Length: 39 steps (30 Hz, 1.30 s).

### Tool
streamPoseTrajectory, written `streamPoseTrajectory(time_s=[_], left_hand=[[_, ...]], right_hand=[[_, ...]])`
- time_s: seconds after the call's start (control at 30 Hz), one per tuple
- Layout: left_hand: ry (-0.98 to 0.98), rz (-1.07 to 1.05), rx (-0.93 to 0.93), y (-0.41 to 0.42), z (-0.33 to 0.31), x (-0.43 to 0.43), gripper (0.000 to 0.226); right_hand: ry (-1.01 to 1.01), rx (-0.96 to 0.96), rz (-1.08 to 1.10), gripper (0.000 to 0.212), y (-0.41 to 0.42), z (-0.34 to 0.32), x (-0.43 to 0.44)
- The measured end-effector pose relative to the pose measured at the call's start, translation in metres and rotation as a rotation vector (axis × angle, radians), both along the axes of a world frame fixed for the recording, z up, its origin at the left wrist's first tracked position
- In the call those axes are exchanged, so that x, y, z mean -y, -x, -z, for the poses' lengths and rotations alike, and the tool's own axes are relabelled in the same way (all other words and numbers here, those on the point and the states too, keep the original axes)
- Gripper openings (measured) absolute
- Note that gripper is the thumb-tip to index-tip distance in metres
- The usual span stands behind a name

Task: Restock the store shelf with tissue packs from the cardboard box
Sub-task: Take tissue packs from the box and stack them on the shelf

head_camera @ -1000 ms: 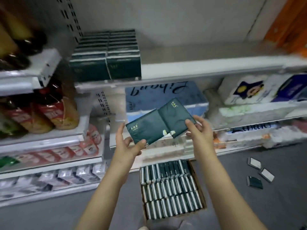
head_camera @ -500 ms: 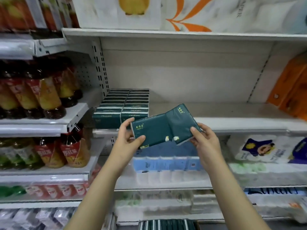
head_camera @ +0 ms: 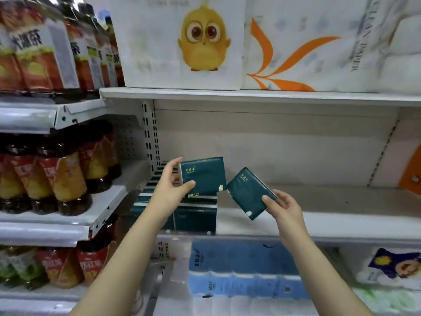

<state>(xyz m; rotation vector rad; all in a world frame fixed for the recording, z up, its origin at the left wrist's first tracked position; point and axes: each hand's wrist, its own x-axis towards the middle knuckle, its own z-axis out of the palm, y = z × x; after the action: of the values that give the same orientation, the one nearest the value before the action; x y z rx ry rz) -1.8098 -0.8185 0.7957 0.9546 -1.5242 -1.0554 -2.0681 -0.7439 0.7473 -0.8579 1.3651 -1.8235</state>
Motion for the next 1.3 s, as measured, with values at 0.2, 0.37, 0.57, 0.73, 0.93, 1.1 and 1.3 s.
streamPoseTrajectory(time_s=[0.2,0.37,0.57,0.73,0.93,1.1,1.3], left_hand=[[0.007,0.002,0.039,0.021,-0.004,0.104,0.060],[-0.008,-0.067,-0.045,0.031,0.008,0.156,0.057],[0.008,-0.085,-0.134,0.037,0.030,0.174,0.059],[0.042,-0.069,-0.078,0.039,0.036,0.178,0.055],[0.043,-0.040,0.030,0.042,0.042,0.179,0.057],[0.049,-0.046,0.072,0.042,0.046,0.181,0.059],[0.070,-0.060,0.100,0.043,0.048,0.183,0.060]], right_hand=[[-0.073,-0.196,0.078,0.025,0.001,-0.002,0.087],[-0.179,-0.399,0.174,0.026,0.008,0.006,0.158],[-0.200,-0.521,0.241,0.028,0.025,0.030,0.198],[-0.173,-0.604,0.175,0.030,0.030,0.041,0.215],[-0.157,-0.535,0.269,0.055,0.006,0.044,0.218],[-0.158,-0.488,0.266,0.041,0.000,0.067,0.214],[-0.223,-0.606,0.231,0.054,0.004,0.067,0.221]])
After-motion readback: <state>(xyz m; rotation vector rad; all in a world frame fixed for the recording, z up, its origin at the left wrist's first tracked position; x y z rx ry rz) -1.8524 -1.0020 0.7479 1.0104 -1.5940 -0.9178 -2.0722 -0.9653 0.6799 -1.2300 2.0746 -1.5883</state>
